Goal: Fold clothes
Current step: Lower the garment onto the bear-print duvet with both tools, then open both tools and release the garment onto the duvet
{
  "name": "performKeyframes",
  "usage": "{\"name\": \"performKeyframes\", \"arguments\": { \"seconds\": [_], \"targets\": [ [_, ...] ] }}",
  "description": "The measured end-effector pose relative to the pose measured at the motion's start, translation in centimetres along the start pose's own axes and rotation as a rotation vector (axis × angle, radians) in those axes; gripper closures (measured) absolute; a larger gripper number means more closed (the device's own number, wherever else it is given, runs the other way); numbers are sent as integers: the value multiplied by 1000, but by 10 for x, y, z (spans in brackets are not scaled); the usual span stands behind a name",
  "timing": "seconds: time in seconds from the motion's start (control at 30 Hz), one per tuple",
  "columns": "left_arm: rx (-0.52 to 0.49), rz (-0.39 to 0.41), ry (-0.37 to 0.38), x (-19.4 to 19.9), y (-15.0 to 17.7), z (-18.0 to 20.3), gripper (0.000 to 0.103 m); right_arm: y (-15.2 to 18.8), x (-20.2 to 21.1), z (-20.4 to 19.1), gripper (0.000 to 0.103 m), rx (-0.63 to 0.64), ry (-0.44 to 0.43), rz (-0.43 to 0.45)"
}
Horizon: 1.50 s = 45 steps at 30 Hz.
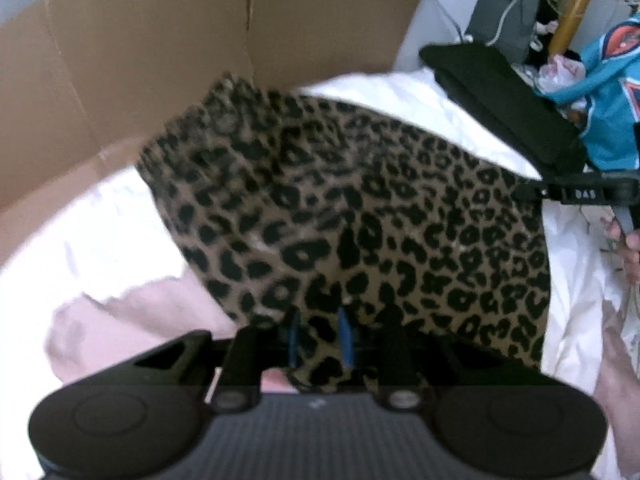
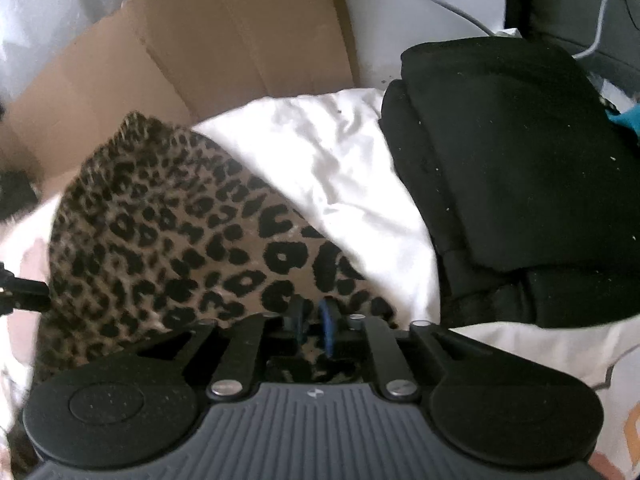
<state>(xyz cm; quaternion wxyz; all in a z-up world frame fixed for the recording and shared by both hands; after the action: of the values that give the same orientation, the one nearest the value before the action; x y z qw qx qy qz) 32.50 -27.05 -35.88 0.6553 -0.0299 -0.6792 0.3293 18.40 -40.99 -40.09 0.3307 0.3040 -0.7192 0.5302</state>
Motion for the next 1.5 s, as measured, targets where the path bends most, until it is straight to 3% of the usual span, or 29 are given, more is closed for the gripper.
{"name": "performKeyframes", "arguments": {
  "seconds": [0.23, 0.47, 0.6, 0.67, 0.83, 1.1, 1.23, 1.5],
  "targets": [
    [-3, 53, -55, 60, -35, -17, 80, -32, 48, -31, 79, 47, -38, 31],
    [22, 85, -97, 120, -48, -21, 78, -70, 111, -73, 70, 120, -88, -1],
    [56, 61, -106, 149, -43, -11, 70, -87, 154, -86, 65, 132, -104, -11],
    [76, 48, -106, 162, -39, -3, 65, -97, 176, -91, 58, 134, -109, -7],
    [65, 65, -120, 203, -35, 20, 35, -126, 228, -102, 55, 176, -121, -12],
    [114, 69, -142, 264, -30, 41, 24, -163, 299, -118, 36, 180, -108, 28],
    [147, 93, -153, 292, -31, 48, 17, -169, 326, -129, 6, 164, -104, 25],
    [165, 120, -173, 318, -23, 56, 14, -150, 354, -151, 5, 127, -95, 13]
  ]
}}
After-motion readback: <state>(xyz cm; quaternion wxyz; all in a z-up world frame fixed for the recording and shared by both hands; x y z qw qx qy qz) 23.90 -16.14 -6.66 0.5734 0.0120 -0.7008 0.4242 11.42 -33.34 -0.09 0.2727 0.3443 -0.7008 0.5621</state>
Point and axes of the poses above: each gripper's, at about its wrist camera, not at the fingertips, and x roughly against the way its jaws point, z to its right, y to its underside, the point moved 6 cm from there along -x, roughly the way its jaws point
